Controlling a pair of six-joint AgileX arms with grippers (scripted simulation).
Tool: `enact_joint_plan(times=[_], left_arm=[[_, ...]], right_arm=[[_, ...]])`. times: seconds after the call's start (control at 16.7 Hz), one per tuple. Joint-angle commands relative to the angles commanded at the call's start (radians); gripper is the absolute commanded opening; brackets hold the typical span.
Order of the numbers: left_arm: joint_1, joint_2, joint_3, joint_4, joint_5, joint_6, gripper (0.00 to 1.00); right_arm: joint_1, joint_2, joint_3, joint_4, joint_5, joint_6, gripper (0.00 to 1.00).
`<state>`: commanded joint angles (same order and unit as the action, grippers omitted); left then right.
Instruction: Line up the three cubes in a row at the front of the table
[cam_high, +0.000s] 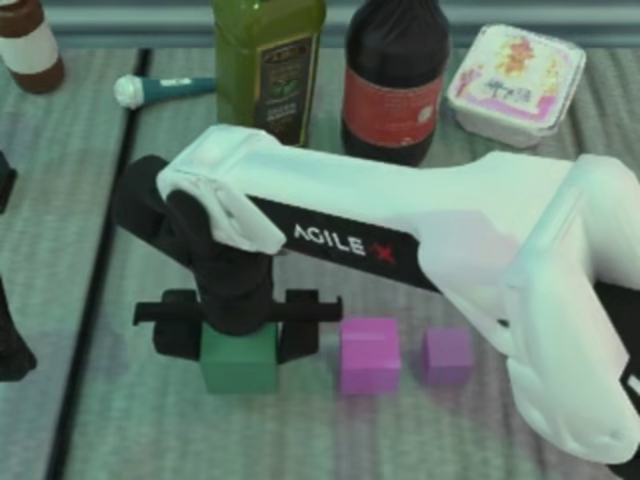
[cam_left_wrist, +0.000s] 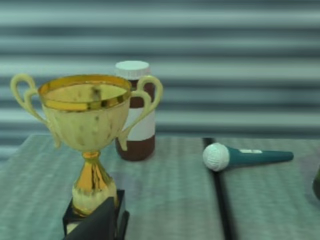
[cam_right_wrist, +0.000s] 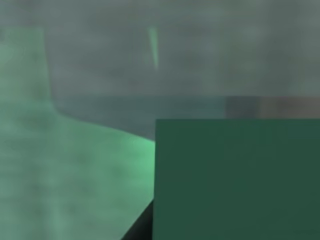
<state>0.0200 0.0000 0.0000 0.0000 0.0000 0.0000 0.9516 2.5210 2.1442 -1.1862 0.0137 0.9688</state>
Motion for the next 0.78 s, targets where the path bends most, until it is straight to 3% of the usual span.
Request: enact_joint_plan(times=[0.3,0.78], left_arm=[[0.000,0.000,0.000,0.000,0.000,0.000,1.00],[0.000,0.000,0.000,0.000,0.000,0.000,1.00]], right_arm=[[0.002,0.003,-0.014,0.014,0.000,0.000,0.00],[0.002,0.003,-0.014,0.014,0.000,0.000,0.60]])
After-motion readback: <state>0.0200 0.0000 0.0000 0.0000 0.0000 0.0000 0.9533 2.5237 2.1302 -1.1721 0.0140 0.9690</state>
